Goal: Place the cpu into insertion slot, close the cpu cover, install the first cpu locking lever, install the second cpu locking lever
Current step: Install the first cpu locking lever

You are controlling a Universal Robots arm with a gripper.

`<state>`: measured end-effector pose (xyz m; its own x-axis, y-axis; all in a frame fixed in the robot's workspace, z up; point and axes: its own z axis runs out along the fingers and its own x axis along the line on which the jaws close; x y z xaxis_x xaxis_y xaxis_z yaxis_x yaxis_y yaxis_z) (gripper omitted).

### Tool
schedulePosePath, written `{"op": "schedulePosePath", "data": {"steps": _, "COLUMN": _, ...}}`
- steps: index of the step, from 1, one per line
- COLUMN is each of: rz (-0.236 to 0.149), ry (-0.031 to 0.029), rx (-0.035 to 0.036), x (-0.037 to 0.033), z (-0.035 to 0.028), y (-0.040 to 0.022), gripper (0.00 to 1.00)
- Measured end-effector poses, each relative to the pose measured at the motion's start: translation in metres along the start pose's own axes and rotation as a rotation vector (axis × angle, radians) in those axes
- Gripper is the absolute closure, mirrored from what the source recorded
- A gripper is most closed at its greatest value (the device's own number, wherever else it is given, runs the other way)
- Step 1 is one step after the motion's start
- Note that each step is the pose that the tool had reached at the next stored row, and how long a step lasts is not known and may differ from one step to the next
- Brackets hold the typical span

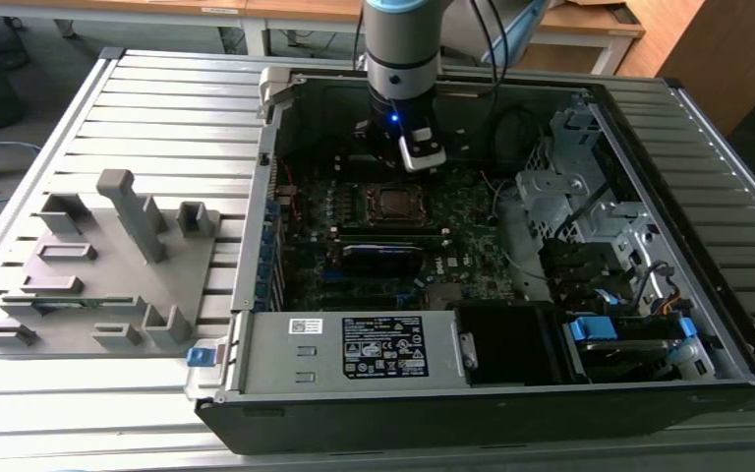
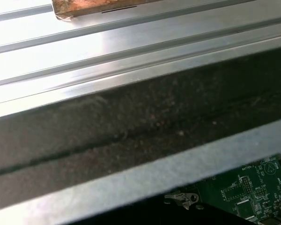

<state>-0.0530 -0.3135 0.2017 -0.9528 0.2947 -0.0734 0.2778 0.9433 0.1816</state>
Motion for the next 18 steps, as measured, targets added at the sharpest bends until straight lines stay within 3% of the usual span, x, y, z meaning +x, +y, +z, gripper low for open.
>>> {"op": "schedulePosePath", "data": {"steps": 5, "rz": 0.000, "ry": -0.0010, "rx": -0.0004, "x": 0.0011, "z": 0.0001, "y": 0.0008, "gripper": 0.89}}
{"op": "schedulePosePath", "data": {"steps": 10, "rz": -0.002, "ry": -0.0113, "rx": -0.0036, "x": 0.0016, "z": 0.0004, "y": 0.0011, "gripper": 0.89}}
{"op": "schedulePosePath", "data": {"steps": 18, "rz": -0.002, "ry": -0.0140, "rx": -0.0018, "x": 0.0017, "z": 0.0006, "y": 0.0008, "gripper": 0.89}}
